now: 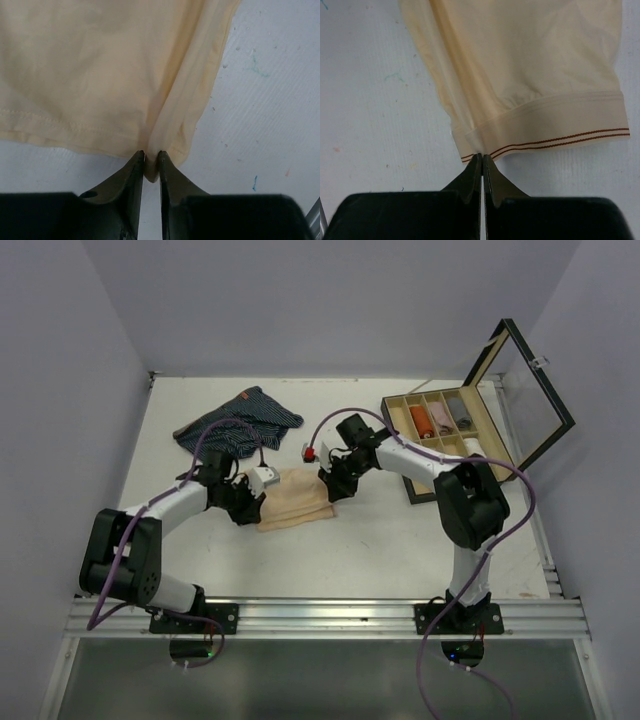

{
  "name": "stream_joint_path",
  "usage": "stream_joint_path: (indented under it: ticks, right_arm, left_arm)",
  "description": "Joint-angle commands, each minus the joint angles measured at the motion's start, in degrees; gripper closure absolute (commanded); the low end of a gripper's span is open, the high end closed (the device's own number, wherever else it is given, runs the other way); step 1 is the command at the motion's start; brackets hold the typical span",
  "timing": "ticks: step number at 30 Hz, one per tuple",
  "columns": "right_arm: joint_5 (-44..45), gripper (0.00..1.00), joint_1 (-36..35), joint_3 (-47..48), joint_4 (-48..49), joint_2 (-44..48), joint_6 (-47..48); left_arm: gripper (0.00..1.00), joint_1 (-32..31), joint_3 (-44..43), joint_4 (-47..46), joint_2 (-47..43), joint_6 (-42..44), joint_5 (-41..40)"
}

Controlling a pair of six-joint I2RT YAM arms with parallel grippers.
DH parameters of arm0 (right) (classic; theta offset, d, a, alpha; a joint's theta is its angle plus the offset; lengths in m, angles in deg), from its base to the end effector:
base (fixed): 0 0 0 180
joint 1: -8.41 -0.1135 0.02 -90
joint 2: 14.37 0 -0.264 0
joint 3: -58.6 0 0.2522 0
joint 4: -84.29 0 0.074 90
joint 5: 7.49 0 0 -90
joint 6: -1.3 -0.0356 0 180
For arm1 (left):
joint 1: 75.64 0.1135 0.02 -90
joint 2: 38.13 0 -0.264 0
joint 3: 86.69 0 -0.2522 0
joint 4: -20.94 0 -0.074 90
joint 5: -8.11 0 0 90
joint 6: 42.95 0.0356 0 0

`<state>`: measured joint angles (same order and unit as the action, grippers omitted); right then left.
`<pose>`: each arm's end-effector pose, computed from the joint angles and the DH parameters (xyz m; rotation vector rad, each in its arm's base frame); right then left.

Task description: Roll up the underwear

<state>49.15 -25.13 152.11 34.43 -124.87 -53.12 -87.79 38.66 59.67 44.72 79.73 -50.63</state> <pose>0.3179 0.2342 0.1917 -1.6231 2.0722 0.7775 0.2408 -0.0707 0.1602 1.1230 2.3353 -0.6181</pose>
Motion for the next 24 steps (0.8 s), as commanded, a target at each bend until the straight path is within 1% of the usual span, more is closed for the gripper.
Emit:
stream_joint_path:
  ticks: [1,2,3,4,5,6,8,11,13,14,15,17,19,23,24]
  right_arm:
    - [2.9,1.00,-0.1,-1.2,0.9,0.2,1.3]
    - [3.0,0.98,-0.1,-0.9,0.1,-0.1,2.0]
    - [3.1,0.93,-0.1,-0.9,-0.8,0.0,2.8]
    - [2.8,0.85,-0.1,-0.9,-2.7,0.1,4.2]
    - [2.2,0.73,-0.1,-0.8,-3.9,1.0,4.9]
    - [1.7,0.69,-0.1,-0.7,-4.9,1.7,5.6]
    - [-0.7,0.63,-0.1,-0.1,-8.3,4.7,5.8]
    - [-3.4,0.61,0.1,-0.1,-10.1,9.0,3.9]
    - [-4.1,0.62,0.4,-0.6,-9.4,9.9,1.0]
    - [-4.0,0.67,0.6,-1.3,-8.7,9.5,-0.4]
    - [-3.9,0.69,1.1,-1.8,-7.7,9.1,-3.8]
    - [-3.9,0.73,1.6,-2.1,-5.0,7.5,-6.6]
    - [-3.6,0.74,2.1,-1.8,-3.9,5.0,-10.2]
    - [-2.5,0.69,2.3,-1.6,-3.5,1.7,-15.4]
    - [-2.8,0.68,2.3,-1.7,-3.4,1.3,-17.5]
  left_arm:
    - [0.77,-0.2,-3.5,1.0,1.1,2.5,1.9]
    - [0.70,-0.3,-3.8,2.7,1.1,3.3,2.7]
    - [0.66,-0.3,-4.5,3.8,1.1,4.1,3.4]
    - [0.63,-0.3,-5.1,4.8,1.0,5.9,4.6]
    - [0.58,-0.3,-5.6,6.0,0.5,6.6,5.1]
    - [0.56,-0.2,-6.7,8.5,-0.1,7.6,6.1]
    - [0.53,0.0,-7.6,10.1,-3.0,8.9,7.1]
    - [0.51,0.8,-10.2,12.5,-6.4,8.7,9.4]
    - [0.51,1.3,-11.1,12.1,-6.9,7.7,10.1]
    - [0.51,1.3,-11.3,11.3,-6.7,6.8,9.8]
    - [0.51,1.3,-11.3,8.9,-6.2,4.8,9.0]
    - [0.52,1.2,-11.5,6.7,-3.2,2.9,7.3]
    - [0.52,1.2,-12.7,7.1,-0.2,3.2,6.9]
    - [0.51,1.1,-10.3,5.9,-0.6,6.2,7.5]
    - [0.51,0.7,-9.7,6.2,-0.8,8.5,7.6]
